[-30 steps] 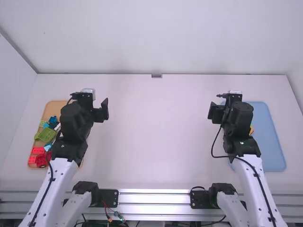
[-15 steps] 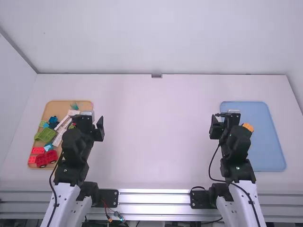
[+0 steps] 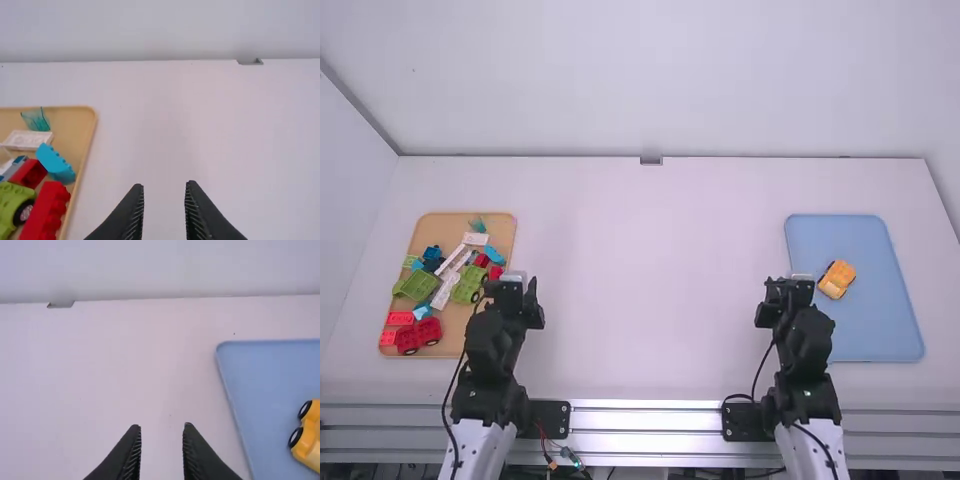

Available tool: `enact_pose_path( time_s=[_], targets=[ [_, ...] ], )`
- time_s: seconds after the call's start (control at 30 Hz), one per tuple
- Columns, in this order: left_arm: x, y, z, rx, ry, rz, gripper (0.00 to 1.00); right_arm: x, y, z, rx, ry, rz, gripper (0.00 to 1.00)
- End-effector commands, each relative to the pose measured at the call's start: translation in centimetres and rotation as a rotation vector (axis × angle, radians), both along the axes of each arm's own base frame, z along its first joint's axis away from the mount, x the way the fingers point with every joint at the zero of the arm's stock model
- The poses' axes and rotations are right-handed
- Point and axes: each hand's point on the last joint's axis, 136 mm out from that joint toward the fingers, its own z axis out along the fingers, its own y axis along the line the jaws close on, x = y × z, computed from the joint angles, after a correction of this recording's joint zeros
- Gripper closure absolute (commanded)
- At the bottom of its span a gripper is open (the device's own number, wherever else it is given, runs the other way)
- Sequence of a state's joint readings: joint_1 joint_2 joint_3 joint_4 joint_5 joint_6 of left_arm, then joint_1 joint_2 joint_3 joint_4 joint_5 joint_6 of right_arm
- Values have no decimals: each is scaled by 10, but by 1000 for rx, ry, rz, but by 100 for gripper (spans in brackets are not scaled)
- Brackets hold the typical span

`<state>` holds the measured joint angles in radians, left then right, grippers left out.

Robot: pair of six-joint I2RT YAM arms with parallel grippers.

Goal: Assemble lego blocks to make yellow taxi

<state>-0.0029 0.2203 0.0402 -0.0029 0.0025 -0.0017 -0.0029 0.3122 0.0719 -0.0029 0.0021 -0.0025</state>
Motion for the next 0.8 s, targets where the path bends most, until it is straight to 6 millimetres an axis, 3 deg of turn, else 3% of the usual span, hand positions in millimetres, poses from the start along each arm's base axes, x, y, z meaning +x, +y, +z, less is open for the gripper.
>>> enact_pose_path(
  time_s=[0.0,0.07,0.33,0.77],
  targets=[
    [-2,1,-8,2,-10,5,82,-3,1,-12,3,-1,4,84],
    [-2,1,-2,2,-39,5,85,-5,1,-16,3,-10,4,87],
    [-3,1,22,2,-143,5,96,-4,1,10,3,-125,4,98],
    [-4,1,31,2,-183,5,100,-7,1,37,3,-243,4,100]
  ],
)
